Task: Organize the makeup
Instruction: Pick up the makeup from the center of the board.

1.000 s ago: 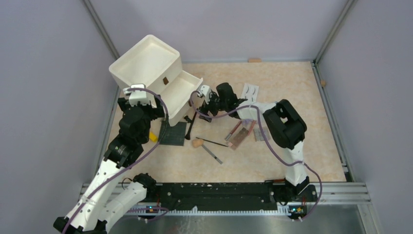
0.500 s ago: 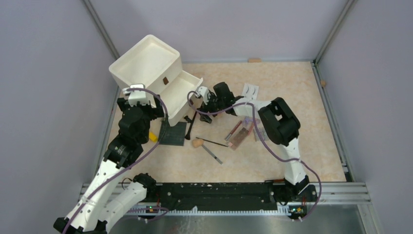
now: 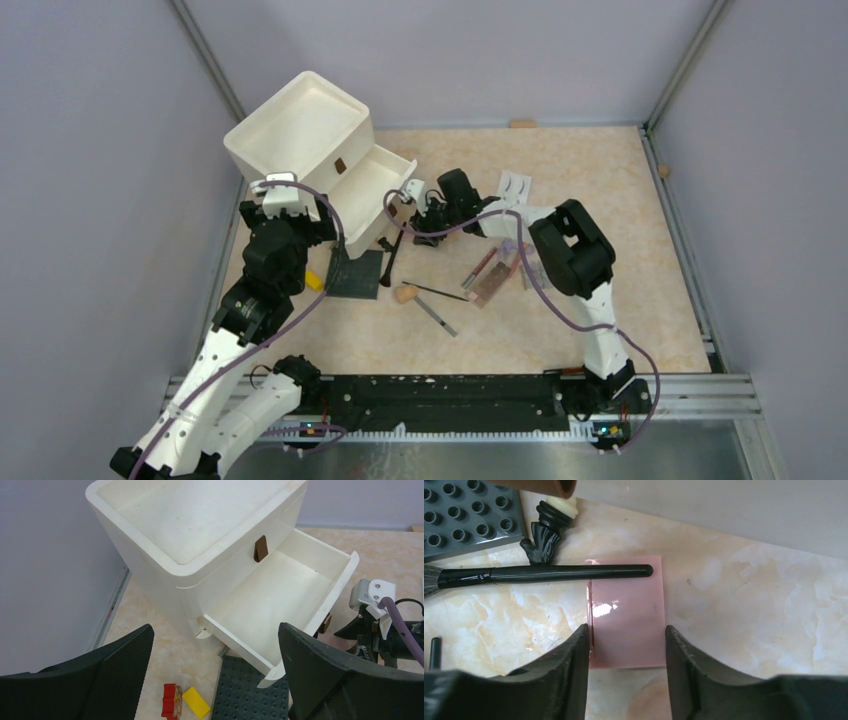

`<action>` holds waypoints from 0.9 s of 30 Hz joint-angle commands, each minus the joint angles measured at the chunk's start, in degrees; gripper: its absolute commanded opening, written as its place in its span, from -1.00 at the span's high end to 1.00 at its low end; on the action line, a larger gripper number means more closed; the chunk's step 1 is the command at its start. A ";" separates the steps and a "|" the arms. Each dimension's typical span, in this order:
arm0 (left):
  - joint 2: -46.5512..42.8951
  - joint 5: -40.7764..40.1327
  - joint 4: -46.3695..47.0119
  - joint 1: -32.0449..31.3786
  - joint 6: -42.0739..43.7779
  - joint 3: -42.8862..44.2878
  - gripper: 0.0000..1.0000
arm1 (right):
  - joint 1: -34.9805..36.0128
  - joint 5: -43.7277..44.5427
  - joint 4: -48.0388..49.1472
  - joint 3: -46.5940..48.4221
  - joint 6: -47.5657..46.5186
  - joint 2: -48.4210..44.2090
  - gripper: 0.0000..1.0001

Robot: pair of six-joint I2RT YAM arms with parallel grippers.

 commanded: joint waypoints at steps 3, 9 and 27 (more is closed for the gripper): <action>-0.41 -0.21 1.99 0.47 0.27 -0.05 -0.98 | -0.23 -0.66 0.03 -5.21 -1.39 -6.98 0.28; -0.22 0.26 2.12 0.60 0.18 -0.05 -0.98 | -0.23 1.53 1.66 -13.15 -1.60 -16.63 0.34; -0.64 0.10 1.94 0.73 0.07 0.04 -0.98 | -0.23 17.37 -5.85 -15.73 1.62 -33.28 0.47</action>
